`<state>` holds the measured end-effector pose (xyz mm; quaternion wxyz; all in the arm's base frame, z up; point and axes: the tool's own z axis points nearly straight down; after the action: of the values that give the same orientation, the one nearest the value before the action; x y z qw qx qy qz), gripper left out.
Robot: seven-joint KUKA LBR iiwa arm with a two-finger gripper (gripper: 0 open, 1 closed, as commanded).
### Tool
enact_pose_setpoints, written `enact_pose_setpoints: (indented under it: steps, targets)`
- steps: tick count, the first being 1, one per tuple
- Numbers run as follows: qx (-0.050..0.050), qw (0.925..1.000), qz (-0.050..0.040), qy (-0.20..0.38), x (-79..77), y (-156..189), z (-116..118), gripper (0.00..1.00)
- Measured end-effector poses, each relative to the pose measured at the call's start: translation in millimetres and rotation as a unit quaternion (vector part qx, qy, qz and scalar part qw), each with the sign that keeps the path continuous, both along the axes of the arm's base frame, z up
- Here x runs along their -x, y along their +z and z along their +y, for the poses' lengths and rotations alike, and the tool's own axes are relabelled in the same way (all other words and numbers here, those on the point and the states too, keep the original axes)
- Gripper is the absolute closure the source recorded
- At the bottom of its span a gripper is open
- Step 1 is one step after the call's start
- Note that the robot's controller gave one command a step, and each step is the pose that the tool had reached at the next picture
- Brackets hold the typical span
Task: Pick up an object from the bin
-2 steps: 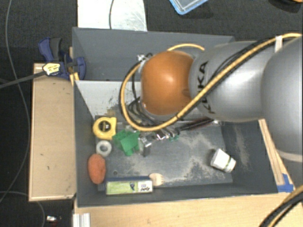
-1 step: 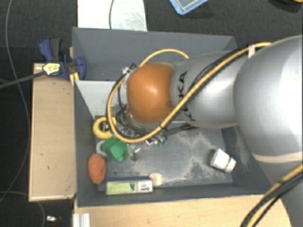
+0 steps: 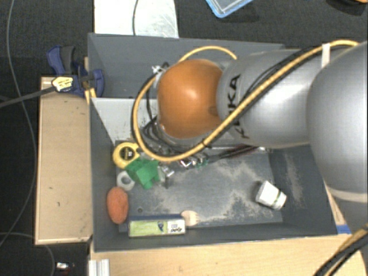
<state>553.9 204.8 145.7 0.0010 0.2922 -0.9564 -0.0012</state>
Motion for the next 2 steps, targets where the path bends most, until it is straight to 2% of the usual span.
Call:
enact_pose_setpoints:
  steps: [1, 2]
  targets:
    - [-0.002, 1.0000, -0.0053, -0.004, -4.6, 60, 1, 1.00]
    - [-0.001, 0.9800, -0.0075, 0.199, -30.7, -51, -3, 0.00]
